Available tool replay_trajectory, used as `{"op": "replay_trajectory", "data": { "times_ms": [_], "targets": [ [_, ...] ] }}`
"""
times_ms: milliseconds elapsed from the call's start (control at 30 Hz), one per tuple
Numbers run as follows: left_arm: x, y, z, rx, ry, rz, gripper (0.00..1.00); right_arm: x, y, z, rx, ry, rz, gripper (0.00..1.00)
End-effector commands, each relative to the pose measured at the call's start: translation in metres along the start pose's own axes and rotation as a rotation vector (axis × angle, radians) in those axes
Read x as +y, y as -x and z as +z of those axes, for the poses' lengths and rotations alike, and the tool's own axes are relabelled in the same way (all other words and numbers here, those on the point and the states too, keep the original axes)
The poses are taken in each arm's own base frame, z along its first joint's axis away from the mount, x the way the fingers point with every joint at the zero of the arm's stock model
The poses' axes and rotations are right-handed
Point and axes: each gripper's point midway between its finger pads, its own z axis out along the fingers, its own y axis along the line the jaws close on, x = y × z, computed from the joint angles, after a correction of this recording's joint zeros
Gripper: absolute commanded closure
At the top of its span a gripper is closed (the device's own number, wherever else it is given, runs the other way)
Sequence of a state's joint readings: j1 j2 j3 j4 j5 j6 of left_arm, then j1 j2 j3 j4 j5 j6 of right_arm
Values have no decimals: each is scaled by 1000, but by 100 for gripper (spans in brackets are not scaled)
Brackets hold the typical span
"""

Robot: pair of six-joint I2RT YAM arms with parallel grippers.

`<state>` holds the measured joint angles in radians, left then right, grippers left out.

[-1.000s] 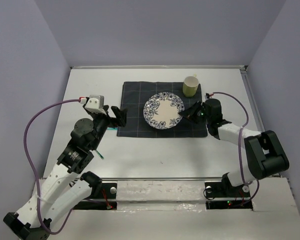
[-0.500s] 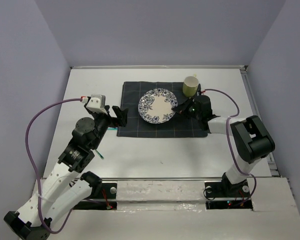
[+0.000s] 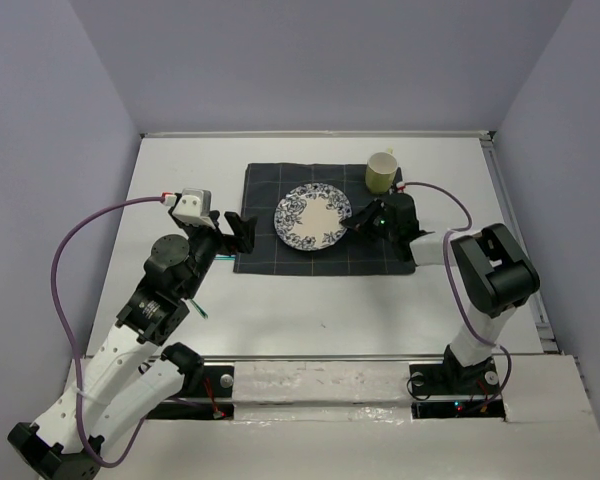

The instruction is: Set the dinner table for one person

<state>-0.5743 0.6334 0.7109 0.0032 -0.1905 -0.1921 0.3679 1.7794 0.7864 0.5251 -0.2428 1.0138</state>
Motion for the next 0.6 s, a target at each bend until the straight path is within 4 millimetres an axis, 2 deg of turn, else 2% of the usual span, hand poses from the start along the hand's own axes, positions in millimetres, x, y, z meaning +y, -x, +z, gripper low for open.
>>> {"op": "replay_trajectory", "data": {
  "times_ms": [0, 167, 300, 467, 500, 533, 567],
  "targets": [
    [-3, 9, 3, -40, -13, -10, 1, 115, 34, -12, -103, 349, -47, 100],
    [-3, 10, 2, -43, -16, -10, 1, 104, 25, 4, -95, 314, -28, 100],
    [-3, 10, 2, -43, -16, -9, 1, 85, 24, 16, -105, 263, -6, 100],
    [-2, 10, 1, -45, -13, -9, 1, 69, 18, 22, -96, 220, 7, 99],
    [-2, 10, 1, -45, -12, -9, 1, 65, 16, 22, -89, 206, 9, 91],
    [-2, 10, 2, -44, -10, -9, 1, 64, 16, 22, -85, 194, 3, 68],
    [-2, 9, 2, -43, -8, -9, 1, 56, 13, 24, -65, 150, 2, 57]
  ]
}}
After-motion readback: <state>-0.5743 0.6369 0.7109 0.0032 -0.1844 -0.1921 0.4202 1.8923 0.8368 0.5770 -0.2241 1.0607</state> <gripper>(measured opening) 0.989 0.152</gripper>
